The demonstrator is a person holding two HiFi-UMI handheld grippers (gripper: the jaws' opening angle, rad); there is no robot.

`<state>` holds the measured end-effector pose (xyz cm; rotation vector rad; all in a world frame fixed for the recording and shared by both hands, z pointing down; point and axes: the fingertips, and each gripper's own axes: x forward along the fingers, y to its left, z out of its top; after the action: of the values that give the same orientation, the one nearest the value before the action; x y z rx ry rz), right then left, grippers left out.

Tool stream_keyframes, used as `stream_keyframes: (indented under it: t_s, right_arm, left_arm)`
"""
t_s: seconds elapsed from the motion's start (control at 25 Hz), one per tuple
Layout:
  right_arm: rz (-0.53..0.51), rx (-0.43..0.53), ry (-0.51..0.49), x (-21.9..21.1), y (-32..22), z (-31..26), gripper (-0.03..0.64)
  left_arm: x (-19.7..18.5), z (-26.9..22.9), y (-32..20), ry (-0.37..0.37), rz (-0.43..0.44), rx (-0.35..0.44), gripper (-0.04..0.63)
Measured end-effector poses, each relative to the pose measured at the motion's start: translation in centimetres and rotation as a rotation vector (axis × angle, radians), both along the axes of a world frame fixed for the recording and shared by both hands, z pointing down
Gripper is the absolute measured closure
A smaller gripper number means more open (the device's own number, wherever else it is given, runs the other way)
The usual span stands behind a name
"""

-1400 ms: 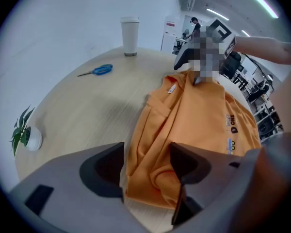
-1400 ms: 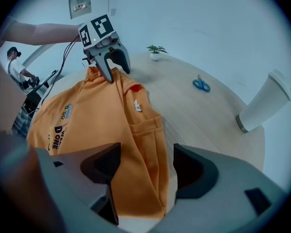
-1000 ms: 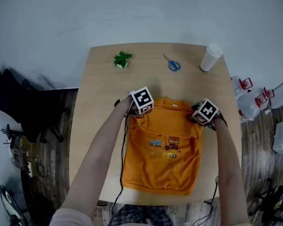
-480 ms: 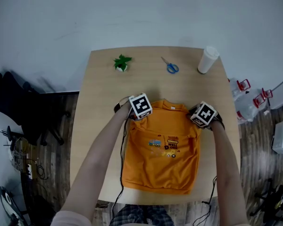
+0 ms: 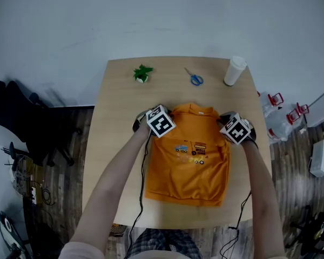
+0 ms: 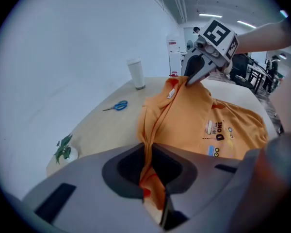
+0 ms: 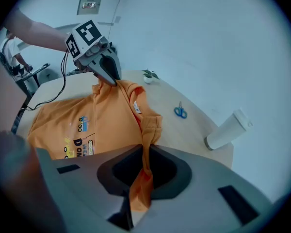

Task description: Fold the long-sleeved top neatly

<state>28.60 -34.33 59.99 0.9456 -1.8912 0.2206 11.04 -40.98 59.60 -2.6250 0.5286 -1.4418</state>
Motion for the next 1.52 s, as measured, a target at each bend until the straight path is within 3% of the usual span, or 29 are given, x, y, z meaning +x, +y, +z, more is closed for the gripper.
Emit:
stream_keyframes:
  t_s: [0.36, 0.72, 1.12, 1.52]
  right_arm:
    - [-0.086, 0.122, 0.003, -2.2, 6.0, -3.3, 0.568]
    - [-0.187, 0.134, 0.006, -5.6, 14.9, -4.2, 0.566]
    - [-0.212, 0.114, -0.013, -8.4, 24.4, -1.5, 0.571]
    - [-0.204, -0.017, -0.077, -10.4, 31.1, 3.4, 0.571]
  left_arm:
    - [-2.2, -3.1, 5.8, 0.050, 0.004, 0.132, 0.546]
    - [-4.8, -4.2, 14.5, -0.006, 0.131, 0.204, 0.546]
    - [-7.9, -1.8, 24.8, 0.005, 0.186, 0.168, 0.545]
    - [-9.6, 2.5, 30.7, -0.031, 0.252, 0.039, 0.545]
